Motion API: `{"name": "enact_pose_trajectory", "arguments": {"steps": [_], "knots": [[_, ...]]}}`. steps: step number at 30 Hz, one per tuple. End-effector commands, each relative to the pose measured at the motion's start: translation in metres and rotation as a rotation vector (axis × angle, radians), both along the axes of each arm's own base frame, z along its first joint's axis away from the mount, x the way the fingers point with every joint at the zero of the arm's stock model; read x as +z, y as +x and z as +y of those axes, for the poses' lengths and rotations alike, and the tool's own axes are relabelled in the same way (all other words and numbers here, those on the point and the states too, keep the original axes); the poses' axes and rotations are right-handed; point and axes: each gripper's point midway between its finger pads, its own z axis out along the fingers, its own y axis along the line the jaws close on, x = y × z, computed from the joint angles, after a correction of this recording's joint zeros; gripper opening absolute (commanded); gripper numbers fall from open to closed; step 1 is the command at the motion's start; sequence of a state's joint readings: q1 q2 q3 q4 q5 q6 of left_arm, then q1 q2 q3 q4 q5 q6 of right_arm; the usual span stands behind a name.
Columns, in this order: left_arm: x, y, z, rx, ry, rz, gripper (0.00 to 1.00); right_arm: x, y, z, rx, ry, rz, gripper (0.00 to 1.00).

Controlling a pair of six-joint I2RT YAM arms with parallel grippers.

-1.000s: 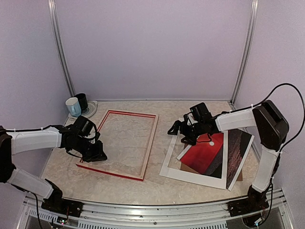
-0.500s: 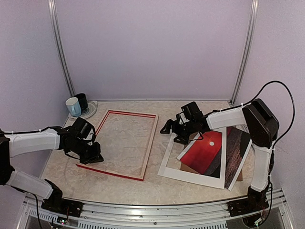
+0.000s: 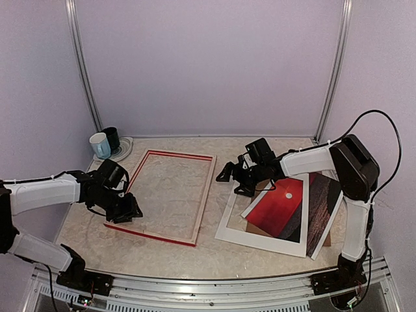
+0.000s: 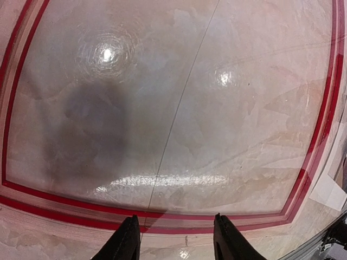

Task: Put the photo into the frame
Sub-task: Place the glass panel in the frame body.

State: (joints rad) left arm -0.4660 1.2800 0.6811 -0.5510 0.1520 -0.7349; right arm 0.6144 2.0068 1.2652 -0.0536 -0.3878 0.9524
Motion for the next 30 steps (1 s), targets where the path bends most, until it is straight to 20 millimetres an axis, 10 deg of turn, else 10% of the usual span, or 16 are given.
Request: {"name": "enact_pose_trajectory", "arguments": {"steps": [1, 13, 30], "knots": [[0.028, 0.015, 0.004, 0.020, 0.014, -0.077, 0.52, -0.006, -0.005, 0.010, 0.023, 0.018, 0.011, 0.99], [0.048, 0.026, 0.019, 0.061, 0.068, -0.143, 0.78, -0.010, -0.002, 0.017, 0.043, 0.038, 0.014, 0.99], [0.061, 0.099, 0.066, 0.175, 0.048, -0.207, 0.79, 0.010, 0.003, 0.026, 0.069, 0.122, -0.059, 0.94]]}}
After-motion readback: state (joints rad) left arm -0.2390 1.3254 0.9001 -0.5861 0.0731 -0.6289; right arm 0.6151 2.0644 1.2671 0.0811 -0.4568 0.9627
